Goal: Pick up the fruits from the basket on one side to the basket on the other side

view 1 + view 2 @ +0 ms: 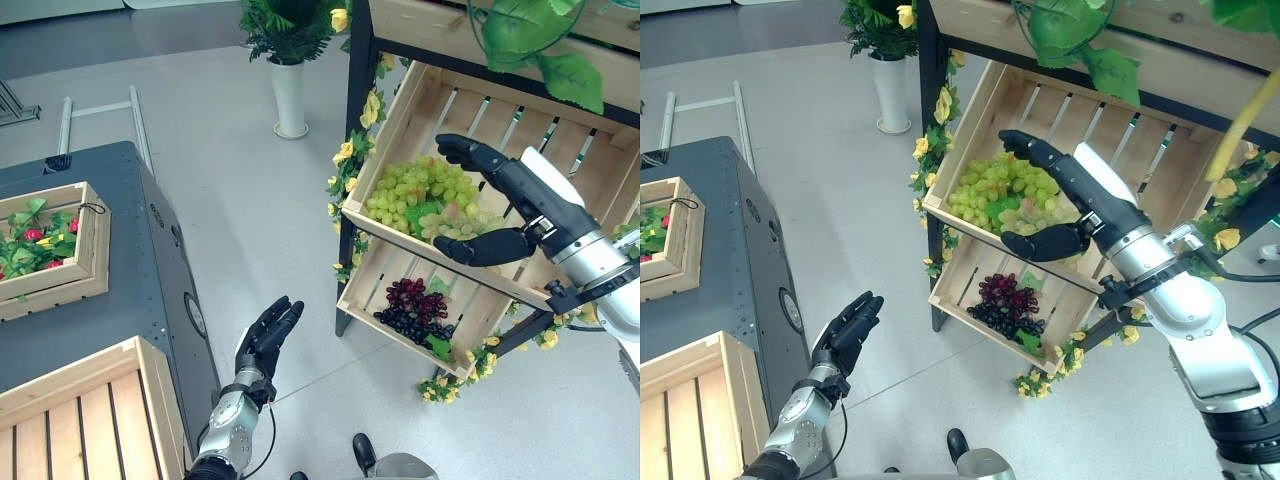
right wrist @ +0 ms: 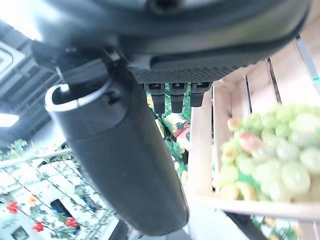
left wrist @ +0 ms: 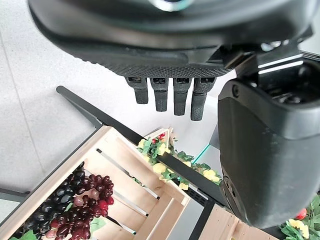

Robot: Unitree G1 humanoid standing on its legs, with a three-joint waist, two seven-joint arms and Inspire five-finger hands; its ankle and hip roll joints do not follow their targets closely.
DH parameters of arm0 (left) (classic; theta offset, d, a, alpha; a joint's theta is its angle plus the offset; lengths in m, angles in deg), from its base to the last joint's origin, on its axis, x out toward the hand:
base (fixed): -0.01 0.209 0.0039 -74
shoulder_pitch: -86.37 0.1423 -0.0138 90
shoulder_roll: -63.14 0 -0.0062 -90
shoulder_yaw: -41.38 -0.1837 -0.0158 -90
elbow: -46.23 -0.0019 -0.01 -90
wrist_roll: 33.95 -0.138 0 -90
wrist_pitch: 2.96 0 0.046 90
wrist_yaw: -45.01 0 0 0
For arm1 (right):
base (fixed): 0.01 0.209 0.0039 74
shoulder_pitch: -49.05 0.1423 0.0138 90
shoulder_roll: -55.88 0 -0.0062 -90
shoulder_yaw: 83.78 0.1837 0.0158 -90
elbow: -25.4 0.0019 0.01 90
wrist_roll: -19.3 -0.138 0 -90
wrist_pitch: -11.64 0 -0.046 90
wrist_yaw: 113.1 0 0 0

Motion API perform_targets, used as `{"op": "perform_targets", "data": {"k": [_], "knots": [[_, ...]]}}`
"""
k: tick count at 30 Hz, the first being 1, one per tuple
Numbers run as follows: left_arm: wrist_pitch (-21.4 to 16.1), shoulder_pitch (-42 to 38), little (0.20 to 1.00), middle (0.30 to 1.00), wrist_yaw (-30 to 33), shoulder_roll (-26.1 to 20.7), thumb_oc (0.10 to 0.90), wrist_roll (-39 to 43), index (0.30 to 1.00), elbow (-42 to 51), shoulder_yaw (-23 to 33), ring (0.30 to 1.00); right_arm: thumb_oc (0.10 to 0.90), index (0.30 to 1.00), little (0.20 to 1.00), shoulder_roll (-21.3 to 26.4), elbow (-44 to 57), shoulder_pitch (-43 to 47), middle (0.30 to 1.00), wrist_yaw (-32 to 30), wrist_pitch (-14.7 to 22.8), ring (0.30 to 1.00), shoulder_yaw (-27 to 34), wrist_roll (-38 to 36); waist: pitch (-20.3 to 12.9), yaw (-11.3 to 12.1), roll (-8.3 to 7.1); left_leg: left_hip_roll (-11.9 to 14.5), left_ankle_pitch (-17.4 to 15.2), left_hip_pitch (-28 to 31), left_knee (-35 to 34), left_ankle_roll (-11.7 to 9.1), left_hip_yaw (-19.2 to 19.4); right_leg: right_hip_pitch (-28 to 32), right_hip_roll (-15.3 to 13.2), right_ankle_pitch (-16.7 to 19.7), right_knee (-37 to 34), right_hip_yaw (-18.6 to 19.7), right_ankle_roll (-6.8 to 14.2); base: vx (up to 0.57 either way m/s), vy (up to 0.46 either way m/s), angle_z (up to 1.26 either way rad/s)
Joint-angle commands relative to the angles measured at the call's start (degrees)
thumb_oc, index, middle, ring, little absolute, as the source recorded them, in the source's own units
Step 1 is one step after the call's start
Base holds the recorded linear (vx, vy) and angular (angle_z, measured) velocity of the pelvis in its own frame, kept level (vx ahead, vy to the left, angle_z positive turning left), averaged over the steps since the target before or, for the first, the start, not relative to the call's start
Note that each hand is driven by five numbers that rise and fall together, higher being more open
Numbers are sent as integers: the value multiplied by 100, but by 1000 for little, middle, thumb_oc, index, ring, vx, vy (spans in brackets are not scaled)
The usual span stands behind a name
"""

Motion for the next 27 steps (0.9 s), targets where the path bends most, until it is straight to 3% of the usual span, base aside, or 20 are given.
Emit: {"op": "perform_targets", "data": {"k": [1, 4, 11, 12, 21, 27], "knots": [[-501, -337, 900, 900, 10, -95, 800, -229, 900, 101, -169, 900, 800, 900, 900, -499, 307, 270, 900, 200, 722, 900, 299, -448, -423, 128, 5, -129, -543, -5, 55, 33, -72, 154, 174, -129, 11, -84, -83, 0, 0, 0], [-490, -315, 900, 900, 58, -48, 800, -241, 900, 84, -233, 900, 800, 900, 900, -948, 395, 155, 900, 493, 880, 900, -85, -698, -408, 174, 45, -134, -532, 8, 55, 31, -90, 171, 151, -126, 11, -129, -83, 0, 0, 0], [-489, -327, 900, 900, 341, 33, 800, -449, 900, 10, -594, 900, 800, 900, 900, -1842, -53, 126, 900, 640, 841, 900, -1301, -1029, -359, 368, 89, -173, -495, 21, 55, 41, -227, 239, 83, -137, 11, -311, -91, -5, -37, 4], [-466, -346, 900, 900, 447, 46, 800, -498, 900, -44, -717, 900, 800, 900, 900, -2060, -344, 162, 900, 552, 877, 900, -1648, -1051, -346, 435, 103, -187, -477, 11, 55, 41, -277, 255, 61, -140, 11, -378, -93, -2, -43, 6], [-369, -284, 900, 900, 650, 135, 800, -489, 900, -439, -892, 900, 800, 900, 900, -2943, -2070, 46, 900, 188, 830, 900, -2867, -1302, -301, 727, 175, -231, -430, 14, 55, 64, -460, 356, -47, -198, 11, -765, -126, 2, -48, 16], [-352, -233, 900, 900, 740, 181, 800, -525, 900, -834, -818, 900, 800, 900, 900, -3373, -3109, 16, 900, -60, 770, 900, -3136, -1580, -293, 863, 200, -253, -384, -11, 55, 60, -582, 399, -85, -235, 11, -970, -165, 1, -32, 16]]}}
